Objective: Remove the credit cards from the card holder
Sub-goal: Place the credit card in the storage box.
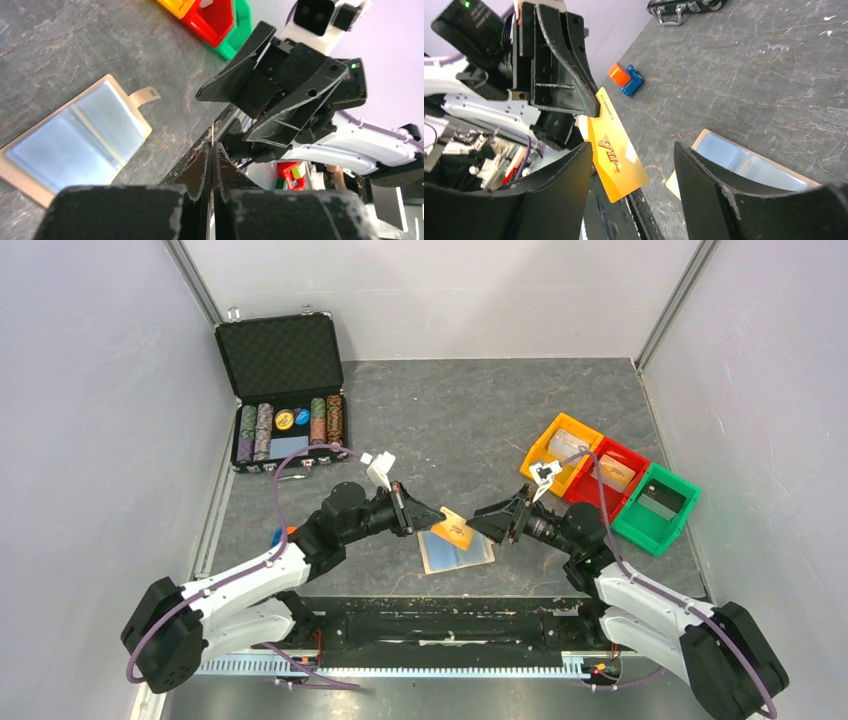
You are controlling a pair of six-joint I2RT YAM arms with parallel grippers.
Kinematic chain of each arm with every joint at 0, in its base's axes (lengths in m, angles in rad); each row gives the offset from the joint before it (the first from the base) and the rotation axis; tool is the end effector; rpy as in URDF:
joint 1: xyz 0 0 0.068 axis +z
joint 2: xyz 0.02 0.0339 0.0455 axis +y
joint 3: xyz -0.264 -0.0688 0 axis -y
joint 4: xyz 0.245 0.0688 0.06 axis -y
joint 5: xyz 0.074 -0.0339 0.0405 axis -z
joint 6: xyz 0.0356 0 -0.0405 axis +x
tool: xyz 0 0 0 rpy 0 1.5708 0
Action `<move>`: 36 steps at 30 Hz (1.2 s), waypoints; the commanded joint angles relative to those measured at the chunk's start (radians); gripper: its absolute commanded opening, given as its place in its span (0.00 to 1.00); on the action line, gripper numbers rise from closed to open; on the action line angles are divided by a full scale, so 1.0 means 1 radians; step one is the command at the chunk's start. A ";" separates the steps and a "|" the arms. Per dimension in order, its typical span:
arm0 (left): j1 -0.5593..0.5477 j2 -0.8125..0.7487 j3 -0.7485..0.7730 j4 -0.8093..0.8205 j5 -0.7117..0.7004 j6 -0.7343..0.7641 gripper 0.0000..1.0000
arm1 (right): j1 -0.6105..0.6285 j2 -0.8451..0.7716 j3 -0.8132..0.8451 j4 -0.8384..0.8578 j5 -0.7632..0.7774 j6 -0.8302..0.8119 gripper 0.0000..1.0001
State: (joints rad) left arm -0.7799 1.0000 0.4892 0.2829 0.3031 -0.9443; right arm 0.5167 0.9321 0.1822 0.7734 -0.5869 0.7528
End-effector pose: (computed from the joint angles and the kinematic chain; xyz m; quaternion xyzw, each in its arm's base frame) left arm 0.1529 -0.1662 0.2438 0.0301 0.7790 -0.5438 0.3105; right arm 0.1523 0.1092 0.2048 -0.1267 0.6886 0.5688 0.4316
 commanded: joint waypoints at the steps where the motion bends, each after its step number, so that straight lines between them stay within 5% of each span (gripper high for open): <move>1: 0.001 0.023 -0.011 0.220 -0.037 -0.114 0.02 | -0.004 -0.002 -0.007 0.067 0.088 0.076 0.61; 20: 0.001 0.025 -0.110 0.393 -0.136 -0.176 0.02 | -0.005 0.154 -0.123 0.521 0.030 0.361 0.32; 34: -0.001 0.042 -0.132 0.455 -0.144 -0.197 0.02 | -0.004 0.198 -0.113 0.587 0.050 0.407 0.16; 36: -0.001 0.047 -0.130 0.457 -0.143 -0.198 0.02 | -0.004 0.204 -0.114 0.600 0.054 0.412 0.08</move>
State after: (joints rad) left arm -0.7803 1.0355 0.3656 0.6746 0.1837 -1.1107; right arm 0.5129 1.1271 0.0616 1.2808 -0.5430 1.1446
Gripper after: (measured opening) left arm 0.032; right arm 0.140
